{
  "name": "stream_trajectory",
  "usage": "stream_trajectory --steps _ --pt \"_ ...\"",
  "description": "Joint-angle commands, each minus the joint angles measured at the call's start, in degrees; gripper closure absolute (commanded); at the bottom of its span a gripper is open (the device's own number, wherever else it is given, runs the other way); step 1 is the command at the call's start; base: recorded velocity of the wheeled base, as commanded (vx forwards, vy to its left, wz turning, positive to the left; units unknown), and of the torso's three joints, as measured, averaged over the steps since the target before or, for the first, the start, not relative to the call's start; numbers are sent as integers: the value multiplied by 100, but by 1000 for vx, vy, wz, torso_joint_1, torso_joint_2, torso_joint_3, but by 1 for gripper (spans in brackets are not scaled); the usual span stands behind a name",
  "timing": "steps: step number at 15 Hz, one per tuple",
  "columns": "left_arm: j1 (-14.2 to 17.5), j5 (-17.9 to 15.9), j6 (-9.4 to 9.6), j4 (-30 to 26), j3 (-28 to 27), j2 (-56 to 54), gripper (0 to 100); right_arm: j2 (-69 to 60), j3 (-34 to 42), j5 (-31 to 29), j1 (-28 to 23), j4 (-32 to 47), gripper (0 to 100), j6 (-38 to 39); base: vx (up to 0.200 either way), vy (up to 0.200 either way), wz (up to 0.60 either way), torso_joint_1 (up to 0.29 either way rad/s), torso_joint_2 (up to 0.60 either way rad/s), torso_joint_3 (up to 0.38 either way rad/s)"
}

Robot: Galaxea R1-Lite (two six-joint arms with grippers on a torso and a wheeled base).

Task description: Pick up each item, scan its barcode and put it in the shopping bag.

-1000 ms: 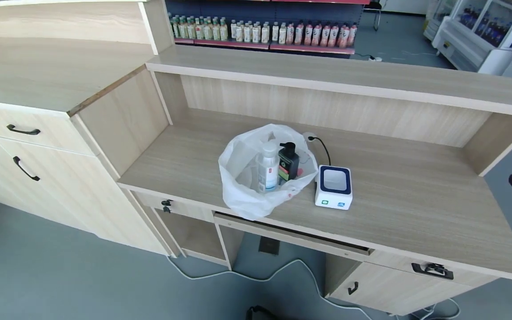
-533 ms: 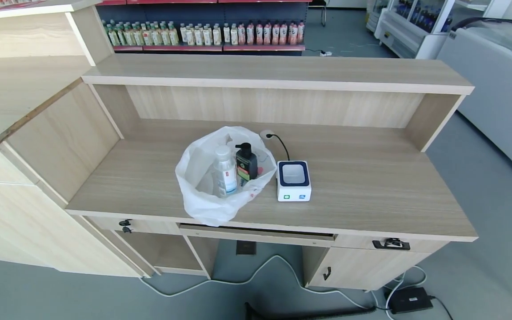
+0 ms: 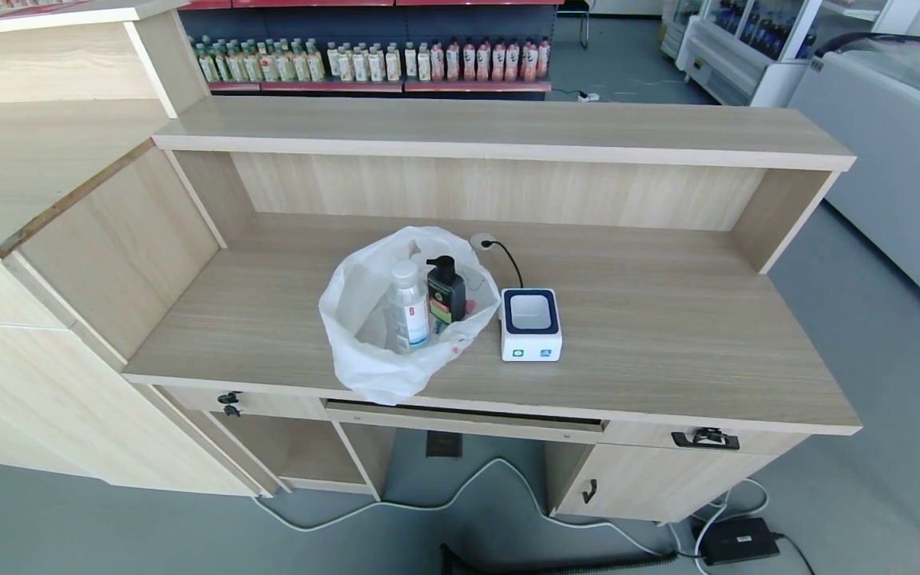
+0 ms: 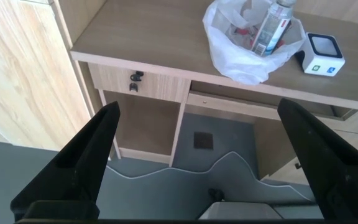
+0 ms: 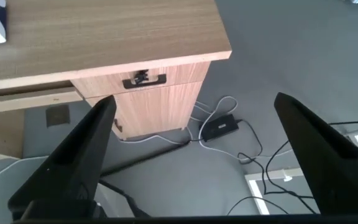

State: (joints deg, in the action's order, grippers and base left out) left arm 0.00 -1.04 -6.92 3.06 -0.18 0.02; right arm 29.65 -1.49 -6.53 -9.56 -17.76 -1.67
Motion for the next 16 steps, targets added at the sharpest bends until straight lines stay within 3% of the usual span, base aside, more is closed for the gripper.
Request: stream_trajectory --steps 1,4,12,16 --pt "0 -2 -2 2 1 -2 0 -1356 149 65 103 801 0 70 0 0 0 0 0 0" --pt "0 -2 -2 2 1 -2 0 -2165 149 73 270 1548 0 70 0 0 0 0 0 0" --pt "0 7 -2 2 1 -2 0 -2789 149 47 894 1539 0 141 0 0 0 0 0 0" --pt "0 7 -2 2 1 -2 0 -2965 149 56 956 1504 0 237 0 0 0 0 0 0"
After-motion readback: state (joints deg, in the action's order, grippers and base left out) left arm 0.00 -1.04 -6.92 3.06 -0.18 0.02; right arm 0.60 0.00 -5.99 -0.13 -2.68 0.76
